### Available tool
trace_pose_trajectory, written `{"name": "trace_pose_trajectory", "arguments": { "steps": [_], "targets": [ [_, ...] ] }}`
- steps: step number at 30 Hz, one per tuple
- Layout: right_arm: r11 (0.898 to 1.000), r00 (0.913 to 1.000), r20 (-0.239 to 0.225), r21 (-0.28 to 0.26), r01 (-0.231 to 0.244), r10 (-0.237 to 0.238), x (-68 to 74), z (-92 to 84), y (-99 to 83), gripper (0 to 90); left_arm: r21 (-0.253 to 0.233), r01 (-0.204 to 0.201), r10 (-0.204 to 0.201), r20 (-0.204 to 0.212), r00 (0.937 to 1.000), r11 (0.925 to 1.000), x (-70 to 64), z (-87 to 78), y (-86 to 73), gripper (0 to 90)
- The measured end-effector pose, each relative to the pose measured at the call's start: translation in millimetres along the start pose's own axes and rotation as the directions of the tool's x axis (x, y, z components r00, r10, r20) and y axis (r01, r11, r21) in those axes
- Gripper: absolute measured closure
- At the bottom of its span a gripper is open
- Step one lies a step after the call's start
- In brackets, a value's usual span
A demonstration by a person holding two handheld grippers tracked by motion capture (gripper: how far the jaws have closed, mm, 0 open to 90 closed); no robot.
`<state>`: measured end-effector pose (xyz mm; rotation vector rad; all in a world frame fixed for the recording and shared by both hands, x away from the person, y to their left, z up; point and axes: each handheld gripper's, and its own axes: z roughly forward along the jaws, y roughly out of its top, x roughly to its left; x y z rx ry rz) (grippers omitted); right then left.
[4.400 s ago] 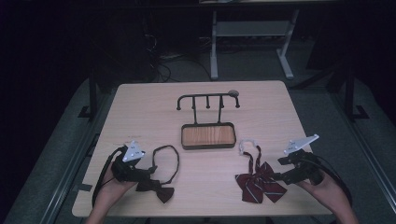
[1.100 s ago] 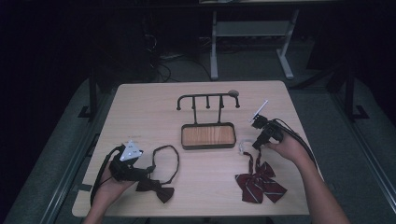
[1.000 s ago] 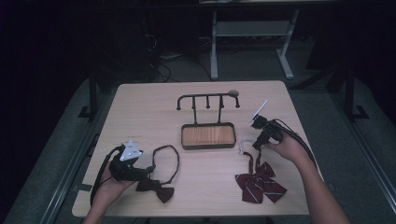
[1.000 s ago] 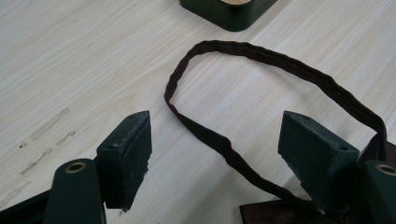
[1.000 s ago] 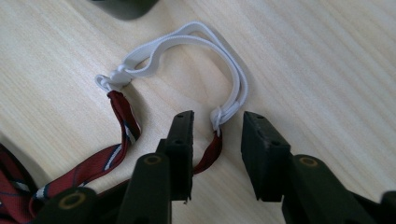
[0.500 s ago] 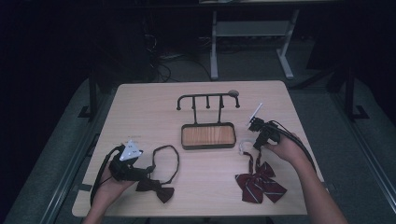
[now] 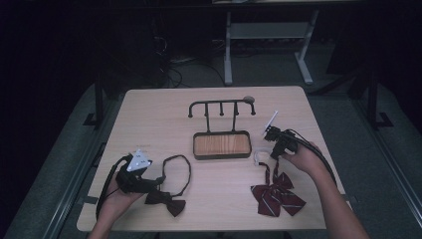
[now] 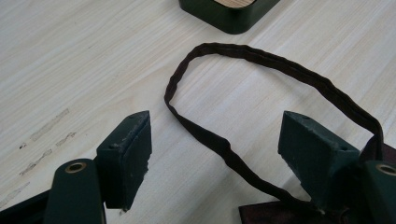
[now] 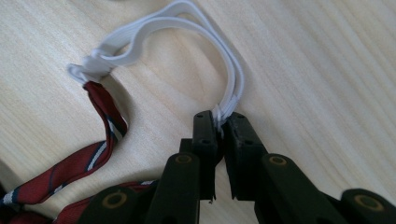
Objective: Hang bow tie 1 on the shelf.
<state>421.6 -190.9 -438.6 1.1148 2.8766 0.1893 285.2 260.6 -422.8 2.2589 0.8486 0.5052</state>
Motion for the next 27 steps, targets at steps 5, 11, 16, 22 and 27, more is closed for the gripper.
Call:
{"name": "trace_pose_trajectory", "arguments": {
  "steps": [5, 11, 16, 22, 27],
  "targets": [
    [1.000, 0.9997, -0.019, -0.014, 0.015, -0.015, 0.0, -4.6, -3.0, 83.6, 0.000, 0.000, 0.000, 0.000, 1.0000, 1.0000, 0.0, 0.0, -0.1, 26.3],
    [0.994, 0.9953, -0.057, -0.082, 0.073, -0.078, -0.2, -22.1, -11.4, 83.6, 0.001, 0.000, 0.000, 0.003, 1.0000, 1.0000, -0.7, 0.8, 0.0, 26.2],
    [0.987, 0.9905, -0.103, -0.144, 0.076, -0.091, -0.4, -35.8, -17.6, 83.7, 0.005, 0.001, -0.001, 0.003, 1.0000, 1.0000, -1.3, 1.4, 0.0, 26.1],
    [0.977, 0.9808, -0.132, -0.175, 0.120, -0.144, 6.1, -53.5, -18.6, 83.6, -0.001, 0.006, -0.006, 0.008, 1.0000, 1.0000, -1.1, 1.2, 0.0, 26.0],
    [0.966, 0.9737, -0.141, -0.212, 0.147, -0.179, 12.7, -69.9, -18.5, 83.6, -0.003, 0.006, -0.006, 0.008, 0.9999, 1.0000, -1.0, 0.7, 0.1, 25.9]
  ]
}}
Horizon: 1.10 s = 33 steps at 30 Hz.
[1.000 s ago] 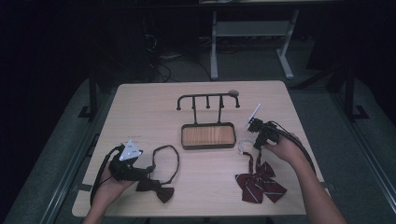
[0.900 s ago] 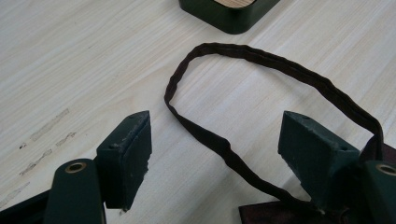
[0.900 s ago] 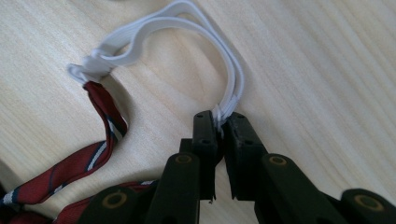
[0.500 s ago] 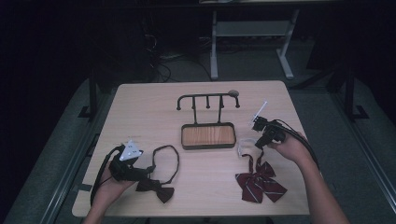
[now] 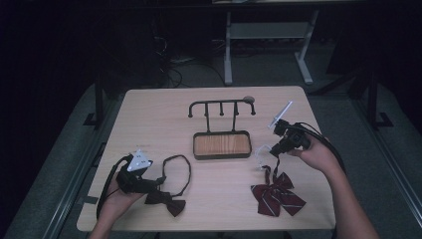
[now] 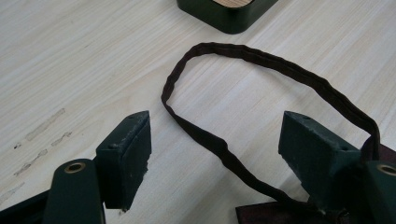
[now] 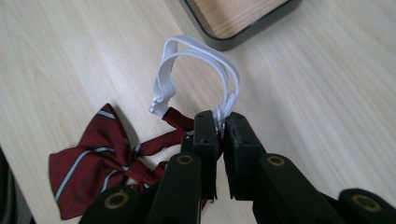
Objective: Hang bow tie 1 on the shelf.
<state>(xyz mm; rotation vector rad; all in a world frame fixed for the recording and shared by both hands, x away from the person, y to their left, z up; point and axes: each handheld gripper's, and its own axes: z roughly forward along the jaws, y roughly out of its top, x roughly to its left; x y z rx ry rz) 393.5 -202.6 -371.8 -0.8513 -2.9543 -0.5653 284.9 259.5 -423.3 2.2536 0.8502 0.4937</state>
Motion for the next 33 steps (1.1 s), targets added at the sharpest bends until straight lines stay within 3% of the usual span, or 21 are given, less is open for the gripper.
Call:
{"name": "trace_pose_trajectory", "arguments": {
  "steps": [13, 33],
  "targets": [
    [0.997, 0.9980, 0.013, -0.049, 0.062, -0.062, 15.2, -28.7, 9.2, 83.7, -0.001, 0.002, -0.002, 0.002, 1.0000, 1.0000, -0.3, 0.3, 0.0, 25.9],
    [0.994, 0.9948, 0.028, -0.048, 0.100, -0.098, 24.2, -53.9, 24.6, 83.6, -0.008, 0.016, -0.015, 0.015, 0.9998, 0.9998, 1.9, 1.2, -1.3, 25.4]
  ]
}}
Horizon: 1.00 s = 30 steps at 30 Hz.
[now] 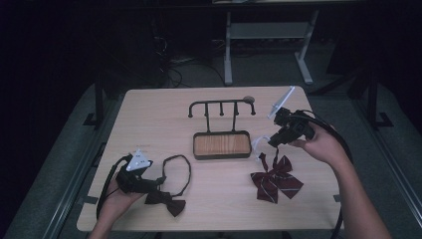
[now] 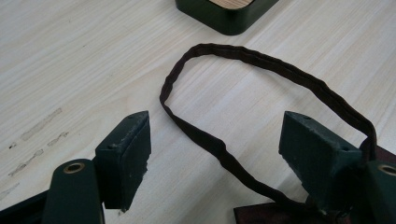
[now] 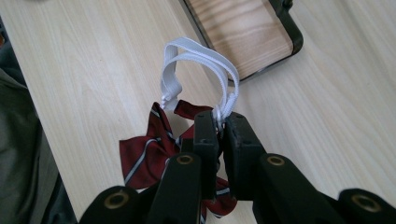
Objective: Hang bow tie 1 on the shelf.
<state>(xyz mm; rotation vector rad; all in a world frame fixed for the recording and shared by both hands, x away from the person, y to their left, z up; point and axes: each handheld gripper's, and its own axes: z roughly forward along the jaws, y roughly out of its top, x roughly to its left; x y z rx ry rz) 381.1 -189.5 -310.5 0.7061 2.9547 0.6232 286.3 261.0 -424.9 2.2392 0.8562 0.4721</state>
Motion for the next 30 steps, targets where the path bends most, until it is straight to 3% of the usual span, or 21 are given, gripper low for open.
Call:
{"name": "trace_pose_trajectory", "arguments": {
  "steps": [13, 21, 30],
  "targets": [
    [1.000, 0.9997, 0.016, 0.001, 0.016, -0.016, 3.2, -16.2, 14.3, 83.7, 0.001, -0.011, 0.011, 0.000, 0.9999, 0.9999, 0.6, 0.8, 1.1, 25.4],
    [0.999, 0.9989, 0.022, 0.010, 0.041, -0.041, 7.2, -19.3, 28.4, 83.8, -0.002, -0.016, 0.016, -0.001, 0.9999, 0.9999, 0.1, -0.1, 2.0, 25.3],
    [0.999, 0.9992, 0.011, 0.016, 0.037, -0.038, 4.9, -18.6, 34.4, 83.8, -0.001, -0.022, 0.022, -0.008, 0.9997, 0.9998, -1.3, -2.0, 2.6, 25.4]
  ]
}}
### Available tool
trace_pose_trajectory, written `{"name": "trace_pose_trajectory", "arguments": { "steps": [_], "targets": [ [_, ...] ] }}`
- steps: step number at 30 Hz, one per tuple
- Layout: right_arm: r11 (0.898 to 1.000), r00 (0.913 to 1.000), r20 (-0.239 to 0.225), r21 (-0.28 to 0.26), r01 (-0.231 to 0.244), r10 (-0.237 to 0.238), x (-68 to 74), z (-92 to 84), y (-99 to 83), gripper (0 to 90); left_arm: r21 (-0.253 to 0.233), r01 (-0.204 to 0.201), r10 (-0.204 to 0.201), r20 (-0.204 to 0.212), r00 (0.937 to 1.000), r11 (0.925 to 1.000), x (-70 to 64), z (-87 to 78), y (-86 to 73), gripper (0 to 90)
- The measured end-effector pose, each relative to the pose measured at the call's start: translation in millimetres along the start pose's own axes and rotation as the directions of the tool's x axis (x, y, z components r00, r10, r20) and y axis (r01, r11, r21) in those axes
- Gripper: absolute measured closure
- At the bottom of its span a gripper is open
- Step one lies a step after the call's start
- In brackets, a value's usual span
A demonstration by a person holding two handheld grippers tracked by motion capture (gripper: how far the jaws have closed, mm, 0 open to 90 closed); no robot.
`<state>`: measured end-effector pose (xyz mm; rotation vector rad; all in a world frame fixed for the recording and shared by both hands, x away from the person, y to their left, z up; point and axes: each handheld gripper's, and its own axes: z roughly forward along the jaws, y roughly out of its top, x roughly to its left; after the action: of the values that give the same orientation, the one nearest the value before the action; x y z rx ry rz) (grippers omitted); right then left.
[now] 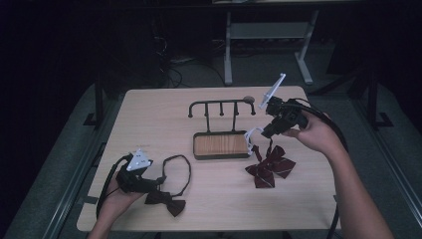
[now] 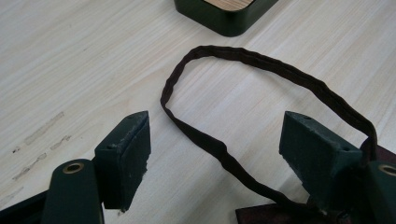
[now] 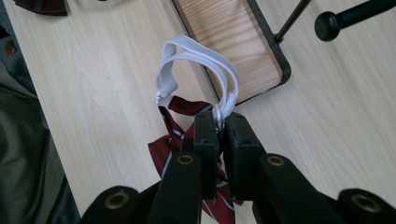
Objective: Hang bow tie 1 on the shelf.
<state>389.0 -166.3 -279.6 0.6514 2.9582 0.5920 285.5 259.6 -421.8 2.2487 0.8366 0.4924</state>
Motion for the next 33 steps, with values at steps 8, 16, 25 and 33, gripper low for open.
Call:
{"name": "trace_pose_trajectory", "arguments": {
  "steps": [8, 16, 25, 33],
  "targets": [
    [1.000, 1.0000, 0.009, -0.010, 0.000, 0.000, -2.0, -4.9, 4.6, 83.9, 0.001, 0.004, -0.004, -0.002, 1.0000, 1.0000, 0.0, 0.5, -0.3, 25.4],
    [1.000, 0.9997, 0.015, -0.008, -0.017, 0.017, -7.8, -7.9, 9.2, 83.9, 0.001, 0.004, -0.004, 0.001, 1.0000, 1.0000, -0.1, 1.2, -0.5, 25.4],
    [1.000, 0.9990, 0.033, 0.003, -0.031, 0.031, -16.9, -10.9, 18.2, 83.9, 0.000, 0.001, -0.001, 0.002, 1.0000, 1.0000, 0.9, 1.0, -0.8, 25.3],
    [0.998, 0.9971, 0.049, 0.006, -0.059, 0.059, -27.6, -16.1, 22.6, 83.9, 0.001, 0.006, -0.006, 0.006, 1.0000, 1.0000, 0.7, 1.4, -0.9, 25.3]
  ]
}}
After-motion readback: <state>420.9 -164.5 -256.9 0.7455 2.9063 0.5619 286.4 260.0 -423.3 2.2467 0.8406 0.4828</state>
